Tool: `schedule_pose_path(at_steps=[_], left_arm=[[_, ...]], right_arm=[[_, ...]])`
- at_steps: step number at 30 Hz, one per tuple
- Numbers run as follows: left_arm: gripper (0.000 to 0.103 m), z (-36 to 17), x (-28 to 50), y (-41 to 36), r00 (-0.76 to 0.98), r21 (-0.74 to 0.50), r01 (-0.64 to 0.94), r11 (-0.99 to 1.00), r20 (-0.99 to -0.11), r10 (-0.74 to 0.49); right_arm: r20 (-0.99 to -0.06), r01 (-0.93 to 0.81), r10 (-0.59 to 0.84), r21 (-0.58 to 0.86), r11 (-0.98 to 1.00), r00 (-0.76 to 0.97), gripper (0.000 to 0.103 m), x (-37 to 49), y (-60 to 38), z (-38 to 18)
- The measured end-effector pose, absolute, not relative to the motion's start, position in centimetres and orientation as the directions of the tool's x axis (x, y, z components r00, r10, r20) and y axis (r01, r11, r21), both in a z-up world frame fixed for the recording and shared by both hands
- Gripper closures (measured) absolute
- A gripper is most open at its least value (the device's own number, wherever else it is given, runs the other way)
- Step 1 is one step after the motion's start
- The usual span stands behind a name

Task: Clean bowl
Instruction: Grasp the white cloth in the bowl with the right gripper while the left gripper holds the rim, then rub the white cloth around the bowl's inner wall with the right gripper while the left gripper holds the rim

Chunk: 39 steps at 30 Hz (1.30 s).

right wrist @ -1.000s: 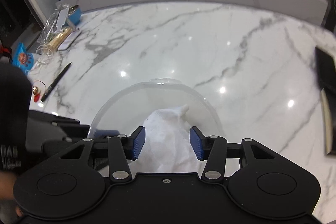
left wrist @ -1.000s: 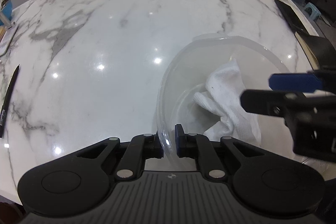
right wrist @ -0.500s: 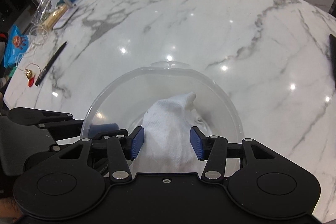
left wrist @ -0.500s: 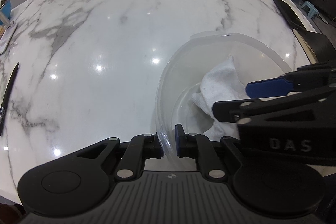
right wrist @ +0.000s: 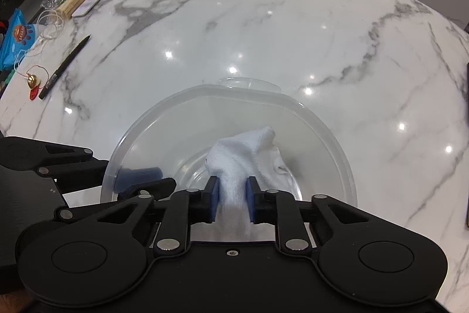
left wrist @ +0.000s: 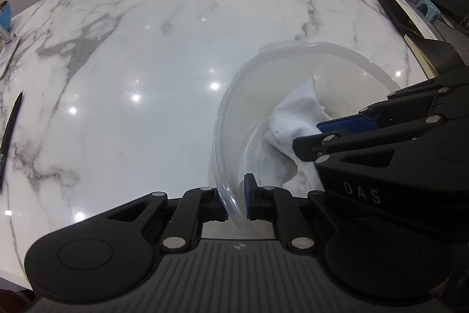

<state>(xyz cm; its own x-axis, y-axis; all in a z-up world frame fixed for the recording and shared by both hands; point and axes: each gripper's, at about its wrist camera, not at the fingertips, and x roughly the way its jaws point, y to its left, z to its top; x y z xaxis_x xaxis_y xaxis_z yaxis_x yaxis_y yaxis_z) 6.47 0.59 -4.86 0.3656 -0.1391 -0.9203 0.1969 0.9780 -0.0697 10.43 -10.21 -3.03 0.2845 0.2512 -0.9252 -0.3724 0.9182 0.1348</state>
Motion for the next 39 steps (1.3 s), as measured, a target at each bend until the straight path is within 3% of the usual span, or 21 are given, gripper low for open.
schedule_pose_path(at_steps=[15, 29, 39], left_arm=[[0.095, -5.2, 6.7, 0.5, 0.350, -0.066, 0.184, 0.981, -0.928, -0.128], [0.095, -5.1, 6.2, 0.3, 0.351, -0.064, 0.227, 0.972, -0.925, -0.143], [0.095, -5.2, 6.1, -0.1, 0.353, -0.031, 0.241, 0.970, -0.928, -0.117]], right_arm=[[-0.869, -0.330, 0.343, 0.226, 0.916, 0.358, 0.090, 10.1, -11.8, 0.6], [-0.892, -0.298, 0.400, 0.331, 0.895, 0.211, 0.090, 11.3, -9.8, -3.2], [-0.913, -0.334, 0.356, 0.277, 0.901, 0.202, 0.091, 11.1, -8.3, -4.1]])
